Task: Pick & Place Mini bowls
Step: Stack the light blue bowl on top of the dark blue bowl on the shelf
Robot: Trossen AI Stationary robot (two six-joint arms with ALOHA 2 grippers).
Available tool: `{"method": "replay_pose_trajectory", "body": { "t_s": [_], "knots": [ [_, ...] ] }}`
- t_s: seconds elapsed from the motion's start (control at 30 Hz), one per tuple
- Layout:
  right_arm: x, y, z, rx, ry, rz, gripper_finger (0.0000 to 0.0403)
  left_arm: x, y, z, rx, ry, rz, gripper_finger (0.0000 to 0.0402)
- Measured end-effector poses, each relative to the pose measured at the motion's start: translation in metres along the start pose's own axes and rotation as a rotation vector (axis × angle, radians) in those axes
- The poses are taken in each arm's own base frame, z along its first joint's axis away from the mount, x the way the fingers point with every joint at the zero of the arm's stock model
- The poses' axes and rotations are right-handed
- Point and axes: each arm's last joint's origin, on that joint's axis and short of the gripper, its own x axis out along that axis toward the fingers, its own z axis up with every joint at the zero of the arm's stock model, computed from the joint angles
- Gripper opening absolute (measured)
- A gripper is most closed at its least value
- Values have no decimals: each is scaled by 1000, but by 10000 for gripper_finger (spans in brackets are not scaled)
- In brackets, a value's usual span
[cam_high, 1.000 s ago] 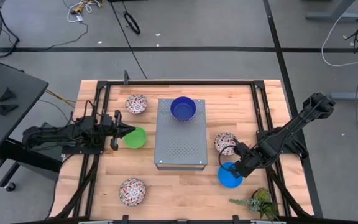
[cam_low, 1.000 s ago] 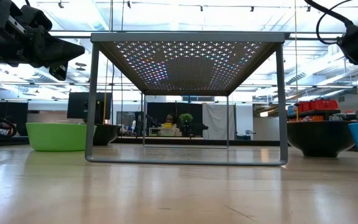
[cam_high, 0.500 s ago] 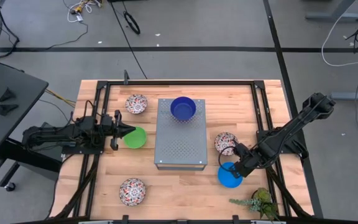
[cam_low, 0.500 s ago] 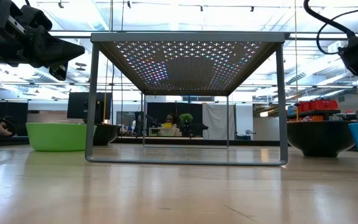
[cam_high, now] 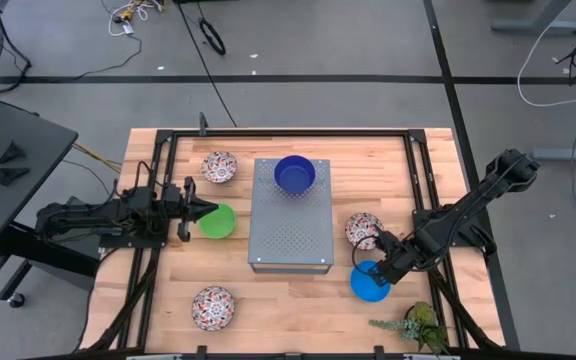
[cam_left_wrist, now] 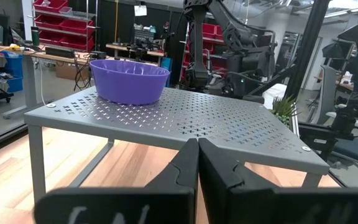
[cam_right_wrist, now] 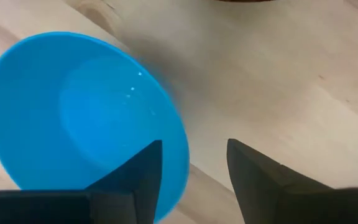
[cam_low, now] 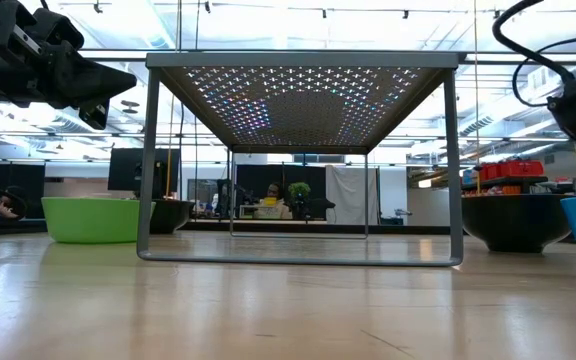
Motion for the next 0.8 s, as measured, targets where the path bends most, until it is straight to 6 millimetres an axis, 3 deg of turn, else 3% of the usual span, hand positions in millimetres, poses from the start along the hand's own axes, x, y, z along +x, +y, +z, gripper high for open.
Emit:
{"method": "replay_pose_trajectory", "body": {
  "t_s": [0.27,0.8],
  "knots": [
    [0,2,0,0,1,24,178,0,0,0,0,0,0,14],
    [0,3,0,1,2,34,132,0,0,0,0,0,0,14]
  ]
}}
